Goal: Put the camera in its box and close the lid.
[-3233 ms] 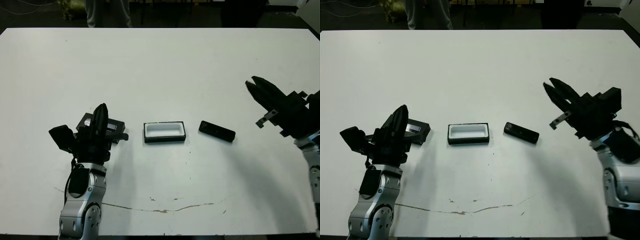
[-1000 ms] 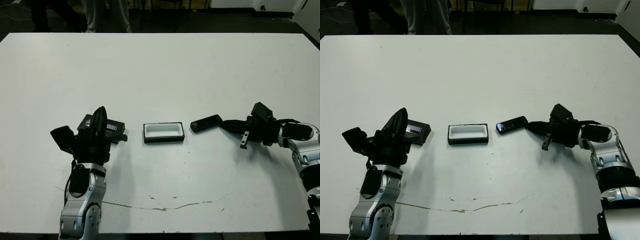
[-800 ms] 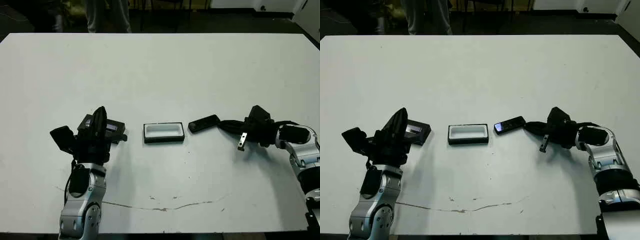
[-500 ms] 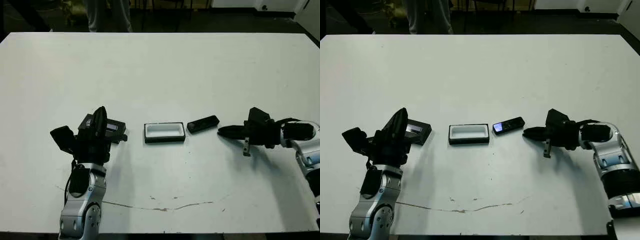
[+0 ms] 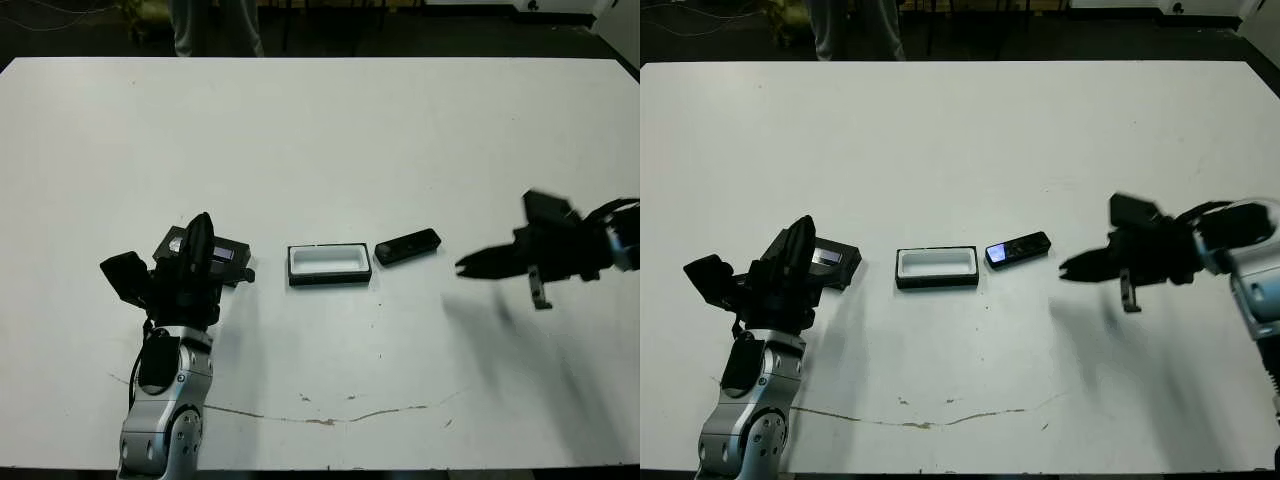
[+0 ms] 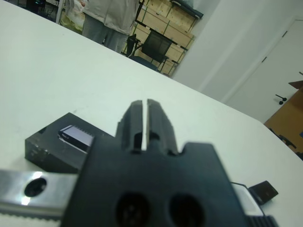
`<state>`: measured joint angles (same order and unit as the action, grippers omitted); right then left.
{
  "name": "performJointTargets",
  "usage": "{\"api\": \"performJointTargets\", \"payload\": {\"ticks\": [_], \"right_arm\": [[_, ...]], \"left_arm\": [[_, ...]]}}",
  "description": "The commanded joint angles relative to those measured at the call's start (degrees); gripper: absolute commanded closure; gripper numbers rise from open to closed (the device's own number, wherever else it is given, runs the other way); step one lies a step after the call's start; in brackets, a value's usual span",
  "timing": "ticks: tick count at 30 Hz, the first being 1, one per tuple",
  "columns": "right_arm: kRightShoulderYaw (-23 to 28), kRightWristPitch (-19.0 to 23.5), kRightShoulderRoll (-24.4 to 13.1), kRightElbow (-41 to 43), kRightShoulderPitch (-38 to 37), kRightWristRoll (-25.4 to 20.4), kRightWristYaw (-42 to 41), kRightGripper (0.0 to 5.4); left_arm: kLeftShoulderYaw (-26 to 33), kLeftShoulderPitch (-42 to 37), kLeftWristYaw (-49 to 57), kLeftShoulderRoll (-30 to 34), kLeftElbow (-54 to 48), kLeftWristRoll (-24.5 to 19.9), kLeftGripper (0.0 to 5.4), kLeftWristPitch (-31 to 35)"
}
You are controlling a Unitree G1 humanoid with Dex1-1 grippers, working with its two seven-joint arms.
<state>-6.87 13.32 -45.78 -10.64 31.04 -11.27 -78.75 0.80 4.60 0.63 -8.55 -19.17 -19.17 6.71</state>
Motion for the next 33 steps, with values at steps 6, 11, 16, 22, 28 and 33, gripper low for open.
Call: {"api": "performJointTargets", "payload": {"ticks": [6,11,16,22,28,33], "right_arm": [[-0.8,-6.6,3.2,-8.4,8.1,4.5,5.9,5.00],[-5.4,-13.5,5.3,-11.5,11.5,11.0,8.9,3.89],[-11.9,-19.8,7.7,-17.3,16.9,17.8,6.8,2.78],[-19.2,-21.0,10.3,-21.1,23.3,25.7,3.3,1.44],[-23.0,-17.9,11.8,-19.1,26.2,30.2,-0.7,0.10],[-24.5,-17.9,12.4,-19.8,28.6,31.3,-4.6,0.02]], "left_arm": [[0.2,1.0,0.6,0.1,0.0,0.7,5.40,0.6],[0.5,1.1,0.0,0.1,0.3,0.0,5.40,0.1],[0.5,1.0,0.3,0.2,0.2,0.3,5.40,0.3],[0.4,1.1,0.7,0.0,0.0,0.3,5.40,0.6],[0.5,1.1,0.3,0.1,0.2,0.2,5.40,0.2],[0.5,1.2,0.3,0.2,0.3,0.4,5.40,0.2]]}}
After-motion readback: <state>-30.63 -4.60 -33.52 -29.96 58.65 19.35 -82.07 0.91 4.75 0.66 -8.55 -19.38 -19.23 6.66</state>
